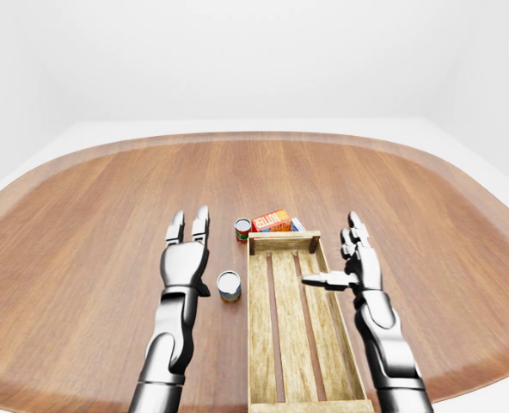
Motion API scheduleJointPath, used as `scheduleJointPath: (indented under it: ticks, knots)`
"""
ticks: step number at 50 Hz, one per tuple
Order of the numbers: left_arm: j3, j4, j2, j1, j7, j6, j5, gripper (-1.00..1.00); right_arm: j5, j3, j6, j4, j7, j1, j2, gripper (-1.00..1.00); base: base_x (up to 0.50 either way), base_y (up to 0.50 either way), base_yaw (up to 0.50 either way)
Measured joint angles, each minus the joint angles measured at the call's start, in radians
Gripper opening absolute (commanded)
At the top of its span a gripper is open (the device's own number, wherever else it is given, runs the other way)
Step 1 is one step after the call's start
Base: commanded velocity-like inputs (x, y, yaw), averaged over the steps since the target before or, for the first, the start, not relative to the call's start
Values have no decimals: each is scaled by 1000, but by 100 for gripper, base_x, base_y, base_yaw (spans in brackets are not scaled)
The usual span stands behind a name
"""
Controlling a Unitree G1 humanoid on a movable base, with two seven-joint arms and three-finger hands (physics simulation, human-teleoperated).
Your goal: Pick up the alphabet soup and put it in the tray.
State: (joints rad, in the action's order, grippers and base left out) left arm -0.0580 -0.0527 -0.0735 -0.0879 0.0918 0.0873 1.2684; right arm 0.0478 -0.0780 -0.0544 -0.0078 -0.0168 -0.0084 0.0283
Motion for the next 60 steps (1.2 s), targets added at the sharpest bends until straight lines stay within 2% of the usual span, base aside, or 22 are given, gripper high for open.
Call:
scheduleJointPath:
  ticks: [19, 60]
  knots:
    - [-17, -77, 5, 13, 13, 0, 15, 100, 17, -13, -11, -2, -7, -2, 3, 100, 0, 0, 0]
    - [-69, -510, 21, -105, 217, 0, -74, 100, 35, -25, -17, -15, -9, 1, 7, 100, 0, 0, 0]
